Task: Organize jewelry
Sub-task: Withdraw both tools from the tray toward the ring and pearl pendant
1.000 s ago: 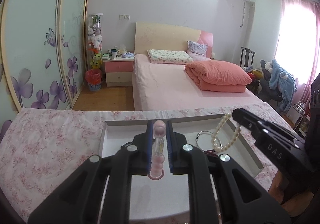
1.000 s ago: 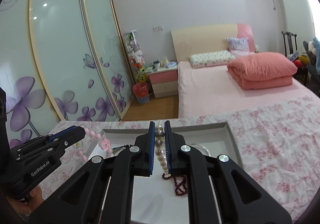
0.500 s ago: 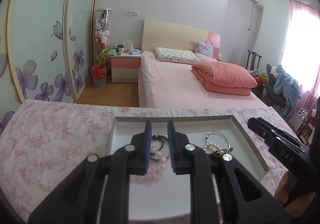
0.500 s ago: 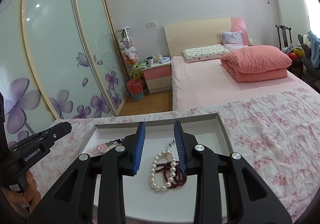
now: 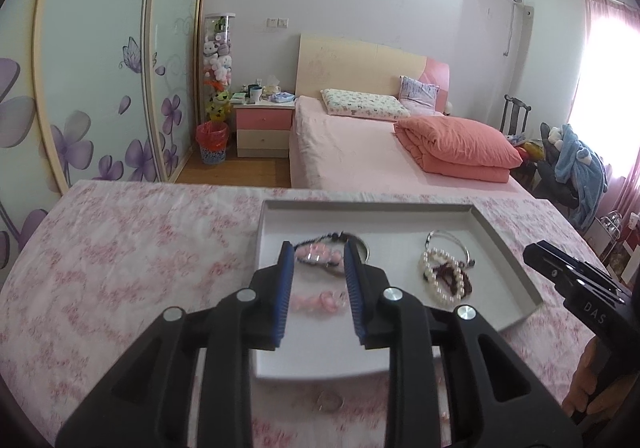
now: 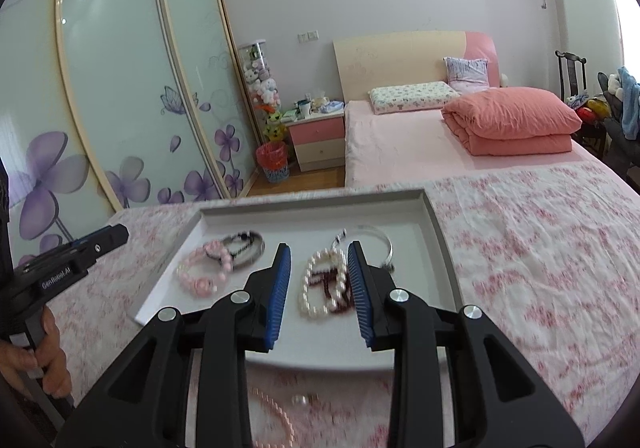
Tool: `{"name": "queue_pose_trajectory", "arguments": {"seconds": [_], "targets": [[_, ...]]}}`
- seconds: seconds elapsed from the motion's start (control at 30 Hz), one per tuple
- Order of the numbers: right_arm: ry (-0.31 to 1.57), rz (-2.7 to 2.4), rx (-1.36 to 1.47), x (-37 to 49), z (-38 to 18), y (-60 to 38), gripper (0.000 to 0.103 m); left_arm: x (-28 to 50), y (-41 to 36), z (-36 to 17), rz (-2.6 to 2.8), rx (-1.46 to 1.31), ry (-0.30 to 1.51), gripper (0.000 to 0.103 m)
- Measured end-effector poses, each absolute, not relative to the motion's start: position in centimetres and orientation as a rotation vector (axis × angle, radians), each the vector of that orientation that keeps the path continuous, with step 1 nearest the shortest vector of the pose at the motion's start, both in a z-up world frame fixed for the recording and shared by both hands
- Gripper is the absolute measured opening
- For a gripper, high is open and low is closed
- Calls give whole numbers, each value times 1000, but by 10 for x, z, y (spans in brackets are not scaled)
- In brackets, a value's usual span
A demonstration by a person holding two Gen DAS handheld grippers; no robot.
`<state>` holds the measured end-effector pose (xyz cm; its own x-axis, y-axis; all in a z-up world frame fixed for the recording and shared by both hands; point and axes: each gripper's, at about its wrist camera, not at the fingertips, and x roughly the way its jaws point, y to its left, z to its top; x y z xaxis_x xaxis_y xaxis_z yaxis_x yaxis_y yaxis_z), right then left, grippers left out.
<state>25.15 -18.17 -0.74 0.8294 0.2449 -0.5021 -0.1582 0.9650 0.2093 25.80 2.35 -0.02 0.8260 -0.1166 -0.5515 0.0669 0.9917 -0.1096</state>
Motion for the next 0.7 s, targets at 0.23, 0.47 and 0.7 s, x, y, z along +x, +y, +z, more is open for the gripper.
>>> {"name": "queue_pose_trajectory", "arguments": {"seconds": [0.23, 0.47, 0.7], "targets": [[633, 229, 156, 231, -27, -185, 31, 232, 31, -18, -101, -83, 642, 31], [753, 283, 116, 214, -53, -174, 31, 214, 36, -36, -102, -69, 676, 34], [828, 325, 47, 206, -69, -157, 25, 211, 39, -45, -100, -76, 703, 37]]}}
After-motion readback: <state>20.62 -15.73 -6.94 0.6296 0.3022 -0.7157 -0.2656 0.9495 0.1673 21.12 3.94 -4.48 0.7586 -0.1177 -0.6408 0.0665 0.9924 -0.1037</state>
